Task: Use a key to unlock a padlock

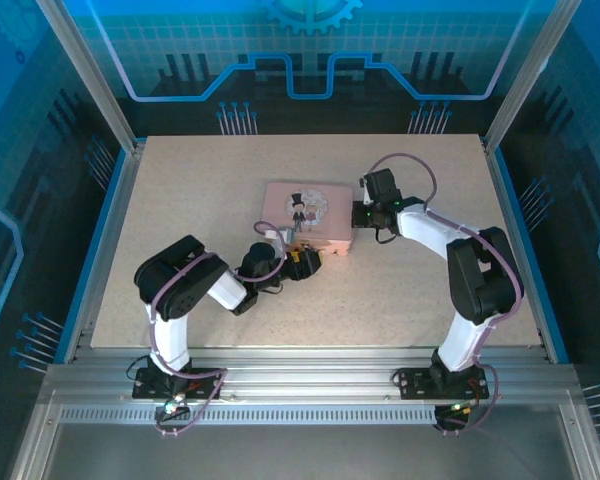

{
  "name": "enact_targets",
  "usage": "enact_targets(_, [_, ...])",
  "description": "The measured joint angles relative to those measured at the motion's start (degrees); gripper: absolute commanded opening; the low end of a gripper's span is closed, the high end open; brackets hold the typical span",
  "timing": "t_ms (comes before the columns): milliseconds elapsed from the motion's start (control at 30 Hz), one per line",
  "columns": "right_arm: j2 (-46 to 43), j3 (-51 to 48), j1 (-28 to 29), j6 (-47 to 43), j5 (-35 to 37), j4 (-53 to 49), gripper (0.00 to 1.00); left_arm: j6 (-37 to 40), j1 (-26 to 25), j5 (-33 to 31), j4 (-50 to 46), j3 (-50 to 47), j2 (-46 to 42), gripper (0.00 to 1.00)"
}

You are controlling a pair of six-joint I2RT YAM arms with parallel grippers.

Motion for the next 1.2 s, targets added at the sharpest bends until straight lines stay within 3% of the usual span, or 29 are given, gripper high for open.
enact_targets(100, [0.0,0.0,0.68,0.02,-0.79,-0.02,0.0,1.03,-0.22,-0.74,-2.51,-0.28,-1.51,0.75])
enact_targets(333, [0.0,0.0,0.98,0.17,-1.31,0.0,0.0,1.4,-0.02,-0.28,2.23,-1.77,-0.48,0.76])
enact_targets(767, [0.04,0.0,1.46,0.17,-1.33,0.0,0.0,0.98,2.78,4.55,12.33,-4.96,2.58,0.7])
enact_targets(1200, [0.33,0.0,2.38,0.2,-1.33,0.04,0.0,0.96,3.34,7.04,13.79,-4.98,3.41,0.65])
